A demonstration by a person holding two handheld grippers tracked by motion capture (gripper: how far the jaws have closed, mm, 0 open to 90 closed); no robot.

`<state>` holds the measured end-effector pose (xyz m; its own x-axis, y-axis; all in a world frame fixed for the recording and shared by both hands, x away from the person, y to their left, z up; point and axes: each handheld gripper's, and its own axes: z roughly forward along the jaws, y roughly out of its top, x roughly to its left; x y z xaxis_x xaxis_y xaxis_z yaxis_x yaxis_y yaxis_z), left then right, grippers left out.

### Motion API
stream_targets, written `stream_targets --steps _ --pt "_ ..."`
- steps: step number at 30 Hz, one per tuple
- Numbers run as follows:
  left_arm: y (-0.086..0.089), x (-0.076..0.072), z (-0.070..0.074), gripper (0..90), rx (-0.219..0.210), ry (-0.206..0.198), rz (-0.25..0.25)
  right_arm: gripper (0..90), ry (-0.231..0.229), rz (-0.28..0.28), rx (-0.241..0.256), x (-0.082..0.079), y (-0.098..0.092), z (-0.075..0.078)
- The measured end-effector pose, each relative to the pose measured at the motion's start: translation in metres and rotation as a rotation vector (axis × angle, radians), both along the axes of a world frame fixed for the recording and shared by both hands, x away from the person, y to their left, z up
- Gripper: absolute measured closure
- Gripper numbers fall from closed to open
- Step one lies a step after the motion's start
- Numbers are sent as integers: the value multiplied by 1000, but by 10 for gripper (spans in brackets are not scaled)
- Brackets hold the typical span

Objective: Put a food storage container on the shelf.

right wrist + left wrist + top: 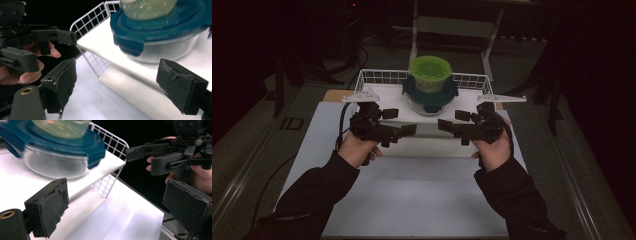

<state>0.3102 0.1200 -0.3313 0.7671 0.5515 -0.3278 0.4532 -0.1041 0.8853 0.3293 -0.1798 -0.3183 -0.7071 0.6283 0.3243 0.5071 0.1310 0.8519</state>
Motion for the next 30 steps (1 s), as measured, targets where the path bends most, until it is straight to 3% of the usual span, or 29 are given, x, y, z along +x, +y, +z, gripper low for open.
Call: stream_targets --steps 5,9,13,20,27,30 --pt "-4 -12 -14 61 9 3 -22 160 13 10 -2 -8 -2 -17" --pt "-10 -22 -30 60 56 6 -48 160 19 17 -9 -14 -2 -36" --pt "-14 -29 -46 60 75 14 -67 153 32 21 -23 -16 -3 -54" --pt "-19 -35 -74 60 123 33 -82 152 65 10 -44 -18 -8 -86" --pt "-22 -42 -98 60 175 20 -91 152 84 18 -29 -21 -15 -112" --pt "-21 -45 -109 60 170 37 -93 152 90 15 -30 -24 -17 -123"
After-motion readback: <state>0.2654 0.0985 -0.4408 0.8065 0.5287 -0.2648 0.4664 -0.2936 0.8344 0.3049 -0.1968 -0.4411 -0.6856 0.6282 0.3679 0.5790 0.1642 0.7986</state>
